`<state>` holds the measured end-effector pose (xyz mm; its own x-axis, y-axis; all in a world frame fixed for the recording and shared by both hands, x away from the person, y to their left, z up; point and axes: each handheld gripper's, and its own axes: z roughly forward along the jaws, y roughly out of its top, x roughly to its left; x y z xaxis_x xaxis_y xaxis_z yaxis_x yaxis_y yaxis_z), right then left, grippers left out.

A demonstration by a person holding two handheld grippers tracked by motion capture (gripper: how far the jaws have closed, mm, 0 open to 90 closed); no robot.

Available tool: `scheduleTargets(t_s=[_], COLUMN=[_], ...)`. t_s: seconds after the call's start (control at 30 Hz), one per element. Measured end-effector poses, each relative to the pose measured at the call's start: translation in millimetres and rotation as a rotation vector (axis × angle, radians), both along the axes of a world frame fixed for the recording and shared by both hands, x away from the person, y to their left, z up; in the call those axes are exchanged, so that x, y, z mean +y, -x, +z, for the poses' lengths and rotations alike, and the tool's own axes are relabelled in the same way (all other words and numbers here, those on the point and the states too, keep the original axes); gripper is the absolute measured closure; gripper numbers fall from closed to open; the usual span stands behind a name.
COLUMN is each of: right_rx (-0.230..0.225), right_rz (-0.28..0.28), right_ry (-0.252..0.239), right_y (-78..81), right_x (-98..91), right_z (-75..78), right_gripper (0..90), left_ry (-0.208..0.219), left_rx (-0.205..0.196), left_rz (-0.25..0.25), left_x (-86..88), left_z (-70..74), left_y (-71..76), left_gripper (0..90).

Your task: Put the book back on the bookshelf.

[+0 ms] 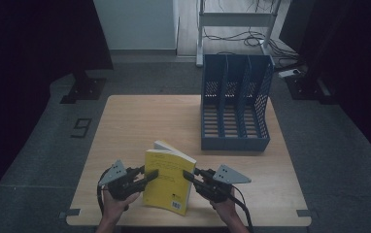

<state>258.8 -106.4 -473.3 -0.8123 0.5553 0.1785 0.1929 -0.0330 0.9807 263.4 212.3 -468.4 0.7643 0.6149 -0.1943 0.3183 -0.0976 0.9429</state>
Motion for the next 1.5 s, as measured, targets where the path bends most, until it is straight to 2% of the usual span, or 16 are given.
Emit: scheduleTargets(t_s=[0.37, 0.53, 0.77, 0.8, 0.9, 0.93, 0.97, 1.0, 1.1, 1.13, 1.17, 1.3, 1.4, 1.5], right_rx=[-0.017, -0.015, -0.034, -0.040, -0.050, -0.054, -0.054, -0.039, -0.036, -0.042, -0.063, -0.093, -0.086, -0.078], right_rz=[0.044, 0.063, 0.122, 0.108, 0.090, 0.056, 0.056, 0.034, 0.026, 0.028, 0.032, 0.020, -0.007, -0.011], right_ry=[-0.002, 0.002, -0.001, 0.010, 0.032, 0.057, 0.057, 0.072, 0.079, 0.082, 0.090, 0.084, 0.082, 0.074], right_y=[2.0, 1.8, 4.9, 5.6, 6.7, 8.3, 8.3, 8.2, 8.8, 9.6, 12.6, 15.9, 13.6, 11.5], right_x=[-0.8, -2.5, 1.1, 4.6, 8.7, 10.8, 10.8, 10.6, 10.9, 11.4, 13.0, 12.0, 7.4, 4.3], right_z=[1.0, 1.9, 5.9, 7.6, 9.2, 11.0, 11.0, 12.8, 13.8, 14.4, 16.6, 19.4, 19.4, 18.4], right_gripper=[71.3, 70.5, 67.0, 67.2, 68.0, 69.8, 69.8, 70.3, 70.7, 71.0, 72.4, 74.8, 74.8, 74.7], left_ry=[0.019, 0.044, 0.050, 0.061, 0.056, 0.054, 0.054, 0.057, 0.056, 0.055, 0.053, 0.061, 0.048, 0.043], left_rx=[-0.021, 0.007, 0.001, 0.003, -0.002, -0.005, -0.005, -0.002, 0.002, 0.006, 0.009, 0.020, 0.034, 0.036], left_rz=[0.014, -0.032, -0.062, -0.072, -0.082, -0.082, -0.082, -0.076, -0.055, -0.044, -0.021, -0.009, -0.025, -0.030], left_x=[1.2, 5.9, 2.4, 0.3, -3.2, -5.0, -5.0, -5.8, -6.3, -6.1, -5.5, -3.9, -4.6, -6.6], left_z=[1.2, 3.8, 6.0, 6.9, 8.1, 8.4, 8.4, 7.7, 6.1, 5.1, 3.4, 2.2, -0.3, -1.6], left_y=[1.6, 0.5, 2.7, 3.8, 5.5, 5.9, 5.9, 5.1, 3.7, 2.9, 1.4, -1.3, -3.6, -4.1], left_gripper=[62.8, 75.1, 75.9, 76.1, 76.2, 76.1, 76.0, 75.3, 70.9, 67.1, 59.4, 46.9, 44.4, 44.1])
